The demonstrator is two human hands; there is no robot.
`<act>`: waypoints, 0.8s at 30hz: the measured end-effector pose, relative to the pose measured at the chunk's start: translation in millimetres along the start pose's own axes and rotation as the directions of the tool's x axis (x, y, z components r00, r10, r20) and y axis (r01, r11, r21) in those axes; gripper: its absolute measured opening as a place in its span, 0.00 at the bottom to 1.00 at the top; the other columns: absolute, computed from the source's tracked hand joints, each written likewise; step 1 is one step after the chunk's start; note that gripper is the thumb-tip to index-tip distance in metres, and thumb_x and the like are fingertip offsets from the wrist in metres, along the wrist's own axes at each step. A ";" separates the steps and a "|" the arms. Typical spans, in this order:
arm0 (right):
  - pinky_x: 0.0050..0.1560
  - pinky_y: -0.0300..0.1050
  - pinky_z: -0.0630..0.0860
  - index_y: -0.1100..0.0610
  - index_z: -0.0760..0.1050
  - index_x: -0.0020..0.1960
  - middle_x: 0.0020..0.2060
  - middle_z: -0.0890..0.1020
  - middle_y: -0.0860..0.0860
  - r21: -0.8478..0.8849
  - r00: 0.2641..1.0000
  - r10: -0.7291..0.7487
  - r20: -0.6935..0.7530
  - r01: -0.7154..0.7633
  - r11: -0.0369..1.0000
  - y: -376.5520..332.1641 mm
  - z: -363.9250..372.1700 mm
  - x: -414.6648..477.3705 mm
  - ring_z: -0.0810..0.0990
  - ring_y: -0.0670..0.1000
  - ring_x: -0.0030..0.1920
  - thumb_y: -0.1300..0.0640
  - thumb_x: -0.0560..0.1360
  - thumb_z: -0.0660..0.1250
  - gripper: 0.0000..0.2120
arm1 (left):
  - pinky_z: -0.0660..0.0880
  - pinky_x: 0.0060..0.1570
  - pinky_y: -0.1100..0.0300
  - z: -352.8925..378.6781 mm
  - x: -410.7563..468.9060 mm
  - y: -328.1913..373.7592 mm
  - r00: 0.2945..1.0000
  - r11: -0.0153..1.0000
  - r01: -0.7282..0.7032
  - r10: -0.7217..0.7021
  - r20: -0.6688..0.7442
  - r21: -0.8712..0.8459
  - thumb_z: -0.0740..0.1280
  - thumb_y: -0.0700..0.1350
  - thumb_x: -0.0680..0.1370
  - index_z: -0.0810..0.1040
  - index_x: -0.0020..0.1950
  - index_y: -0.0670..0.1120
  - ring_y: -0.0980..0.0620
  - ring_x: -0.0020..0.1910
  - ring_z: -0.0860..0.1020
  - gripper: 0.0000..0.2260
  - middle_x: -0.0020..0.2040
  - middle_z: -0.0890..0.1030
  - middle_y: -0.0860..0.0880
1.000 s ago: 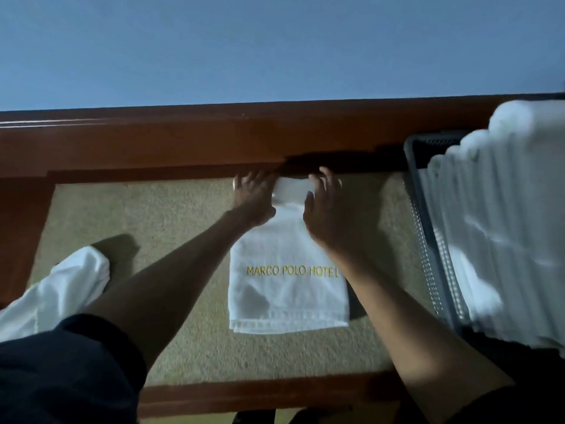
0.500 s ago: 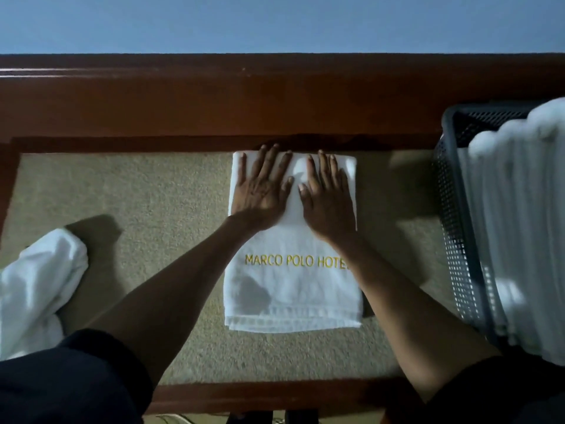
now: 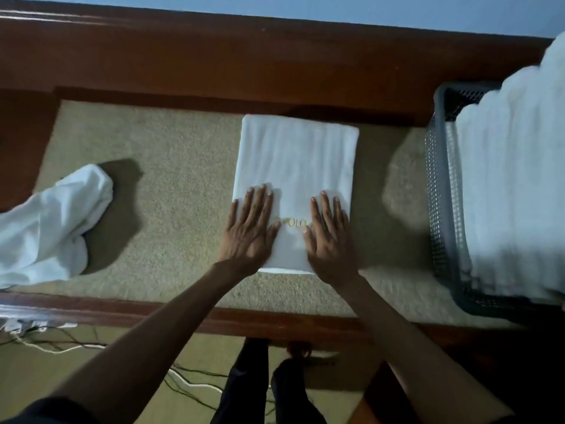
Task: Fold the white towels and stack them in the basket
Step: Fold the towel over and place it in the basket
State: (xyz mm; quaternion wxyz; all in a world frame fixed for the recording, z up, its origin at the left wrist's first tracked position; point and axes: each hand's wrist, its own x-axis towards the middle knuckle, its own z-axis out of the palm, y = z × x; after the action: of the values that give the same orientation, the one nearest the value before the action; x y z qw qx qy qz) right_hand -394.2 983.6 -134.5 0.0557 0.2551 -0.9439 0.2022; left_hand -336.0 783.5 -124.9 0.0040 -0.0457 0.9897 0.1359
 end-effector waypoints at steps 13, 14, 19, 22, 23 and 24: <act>0.68 0.52 0.72 0.61 0.78 0.64 0.65 0.79 0.55 0.346 0.999 0.049 0.005 -0.048 0.937 20.4 -55.0 -35.5 0.76 0.52 0.66 0.60 0.82 0.60 0.14 | 0.77 0.36 0.57 -61.1 -41.4 -5.9 0.961 0.973 0.103 -0.152 -0.233 -0.209 0.65 0.54 0.80 0.85 0.56 0.51 0.44 0.48 0.84 0.12 0.53 0.87 0.51; 0.63 0.52 0.74 0.60 0.78 0.61 0.59 0.80 0.53 0.386 0.991 0.130 -0.029 -0.108 0.916 21.5 -58.2 -22.9 0.77 0.51 0.60 0.59 0.82 0.61 0.12 | 0.72 0.32 0.60 -71.7 -28.6 -5.2 0.939 0.956 0.179 -0.237 -0.251 -0.232 0.66 0.53 0.80 0.85 0.52 0.51 0.45 0.41 0.83 0.10 0.45 0.86 0.51; 0.58 0.45 0.72 0.60 0.69 0.70 0.62 0.77 0.56 0.461 0.875 0.466 0.130 -0.469 0.753 23.2 -52.3 58.6 0.76 0.52 0.59 0.50 0.83 0.62 0.21 | 0.77 0.57 0.48 -77.9 59.3 -29.0 0.787 0.668 0.606 -0.583 0.202 -0.433 0.67 0.64 0.78 0.73 0.70 0.46 0.43 0.60 0.79 0.28 0.62 0.81 0.46; 0.55 0.44 0.72 0.64 0.70 0.70 0.63 0.80 0.58 0.483 0.710 0.609 0.355 -0.697 0.530 29.4 -43.9 111.0 0.79 0.58 0.63 0.46 0.82 0.65 0.25 | 0.79 0.46 0.56 -75.6 112.5 -41.4 0.683 0.413 0.721 -0.560 0.470 -0.556 0.72 0.67 0.73 0.75 0.68 0.39 0.44 0.52 0.82 0.37 0.57 0.83 0.43; 0.54 0.44 0.73 0.64 0.73 0.67 0.62 0.81 0.59 0.480 0.662 0.646 0.381 -0.738 0.473 31.6 -41.1 126.2 0.80 0.59 0.62 0.44 0.81 0.66 0.26 | 0.77 0.39 0.60 -77.5 124.6 -43.2 0.677 0.362 0.726 -0.526 0.515 -0.585 0.74 0.64 0.73 0.77 0.64 0.37 0.47 0.47 0.82 0.33 0.51 0.83 0.45; 0.54 0.46 0.74 0.64 0.76 0.65 0.59 0.83 0.59 0.492 0.618 0.677 0.400 -0.768 0.410 31.6 -40.4 139.1 0.81 0.59 0.60 0.43 0.79 0.68 0.26 | 0.77 0.35 0.61 -76.5 133.8 -46.7 0.675 0.312 0.727 -0.488 0.553 -0.612 0.76 0.59 0.74 0.79 0.62 0.36 0.49 0.43 0.82 0.29 0.48 0.83 0.46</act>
State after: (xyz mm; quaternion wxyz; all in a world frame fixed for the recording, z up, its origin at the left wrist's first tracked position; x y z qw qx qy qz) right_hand -530.1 961.2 -79.8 -0.1899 -0.1614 -0.8372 0.4867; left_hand -464.6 706.2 -66.5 0.1670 -0.3964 0.7120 0.5550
